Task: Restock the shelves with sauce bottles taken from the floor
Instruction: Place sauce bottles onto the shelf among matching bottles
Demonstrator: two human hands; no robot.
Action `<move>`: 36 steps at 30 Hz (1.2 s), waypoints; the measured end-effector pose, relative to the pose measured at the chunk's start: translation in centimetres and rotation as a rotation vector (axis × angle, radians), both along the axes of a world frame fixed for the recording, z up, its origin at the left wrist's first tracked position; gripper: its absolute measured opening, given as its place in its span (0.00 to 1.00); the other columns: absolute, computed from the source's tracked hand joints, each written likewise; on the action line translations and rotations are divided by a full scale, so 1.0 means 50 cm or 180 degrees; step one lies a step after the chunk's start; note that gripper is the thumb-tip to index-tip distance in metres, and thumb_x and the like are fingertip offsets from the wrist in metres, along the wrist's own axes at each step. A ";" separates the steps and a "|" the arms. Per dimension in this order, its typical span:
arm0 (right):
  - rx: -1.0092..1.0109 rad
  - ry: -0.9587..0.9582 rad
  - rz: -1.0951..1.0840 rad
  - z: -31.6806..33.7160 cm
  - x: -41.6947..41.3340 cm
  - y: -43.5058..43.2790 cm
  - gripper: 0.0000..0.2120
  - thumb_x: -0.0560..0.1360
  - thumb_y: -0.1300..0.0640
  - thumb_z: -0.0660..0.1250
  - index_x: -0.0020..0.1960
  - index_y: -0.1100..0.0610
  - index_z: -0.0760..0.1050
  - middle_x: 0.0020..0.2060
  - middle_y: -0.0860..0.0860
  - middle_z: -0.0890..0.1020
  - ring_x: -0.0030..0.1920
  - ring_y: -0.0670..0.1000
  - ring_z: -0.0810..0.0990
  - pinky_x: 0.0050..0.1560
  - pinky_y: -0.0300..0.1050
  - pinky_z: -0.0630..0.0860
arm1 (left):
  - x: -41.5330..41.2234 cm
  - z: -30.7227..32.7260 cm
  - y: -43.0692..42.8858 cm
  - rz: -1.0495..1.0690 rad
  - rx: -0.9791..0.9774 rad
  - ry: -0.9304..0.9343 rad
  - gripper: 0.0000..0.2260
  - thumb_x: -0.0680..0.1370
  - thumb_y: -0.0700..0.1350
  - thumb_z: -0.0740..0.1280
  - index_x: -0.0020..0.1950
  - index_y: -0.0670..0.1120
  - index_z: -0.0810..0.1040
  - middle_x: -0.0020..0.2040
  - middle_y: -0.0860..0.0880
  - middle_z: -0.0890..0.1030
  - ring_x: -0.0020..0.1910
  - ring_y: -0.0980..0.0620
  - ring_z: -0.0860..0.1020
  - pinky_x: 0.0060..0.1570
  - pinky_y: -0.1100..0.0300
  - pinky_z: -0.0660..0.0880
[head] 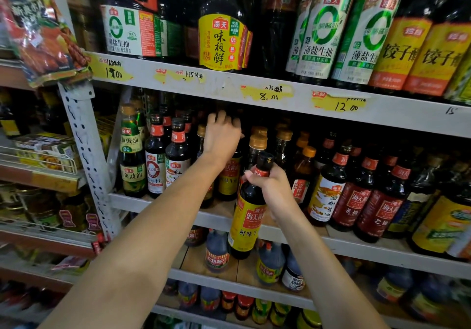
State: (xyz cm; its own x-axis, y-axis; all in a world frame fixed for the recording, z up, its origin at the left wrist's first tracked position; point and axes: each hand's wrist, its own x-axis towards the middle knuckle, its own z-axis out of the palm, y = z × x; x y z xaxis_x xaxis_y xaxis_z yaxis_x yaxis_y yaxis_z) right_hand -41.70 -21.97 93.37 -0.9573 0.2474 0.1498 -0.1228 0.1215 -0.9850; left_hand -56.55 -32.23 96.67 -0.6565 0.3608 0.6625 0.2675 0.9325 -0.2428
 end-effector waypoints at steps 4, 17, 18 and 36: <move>-0.0083 -0.0006 0.0009 -0.004 -0.001 -0.003 0.06 0.76 0.62 0.71 0.52 0.58 0.77 0.48 0.55 0.85 0.49 0.51 0.83 0.47 0.43 0.75 | 0.005 -0.006 -0.006 0.0019 -0.0096 0.0047 0.23 0.80 0.56 0.60 0.69 0.42 0.70 0.56 0.44 0.82 0.59 0.44 0.74 0.55 0.51 0.69; -0.0140 0.0013 -0.0125 0.026 -0.015 -0.018 0.05 0.76 0.62 0.70 0.51 0.58 0.77 0.48 0.58 0.84 0.51 0.54 0.82 0.50 0.47 0.75 | 0.021 0.010 -0.065 -0.0558 0.0066 0.0116 0.27 0.73 0.43 0.70 0.72 0.44 0.69 0.62 0.44 0.78 0.62 0.44 0.73 0.57 0.50 0.69; -0.0165 0.0028 -0.0194 0.032 -0.016 -0.020 0.06 0.76 0.62 0.70 0.52 0.59 0.77 0.49 0.58 0.84 0.51 0.54 0.82 0.51 0.47 0.74 | 0.032 0.010 -0.076 -0.0734 0.0199 0.0241 0.24 0.74 0.43 0.70 0.70 0.43 0.72 0.63 0.44 0.78 0.62 0.43 0.73 0.58 0.50 0.69; 0.0432 0.0551 -0.0757 0.086 -0.103 -0.152 0.08 0.77 0.58 0.71 0.53 0.53 0.73 0.43 0.45 0.81 0.44 0.37 0.79 0.44 0.29 0.72 | 0.131 -0.170 -0.187 -0.1655 0.2076 -0.1970 0.31 0.72 0.48 0.75 0.73 0.50 0.69 0.62 0.46 0.81 0.57 0.44 0.79 0.47 0.54 0.77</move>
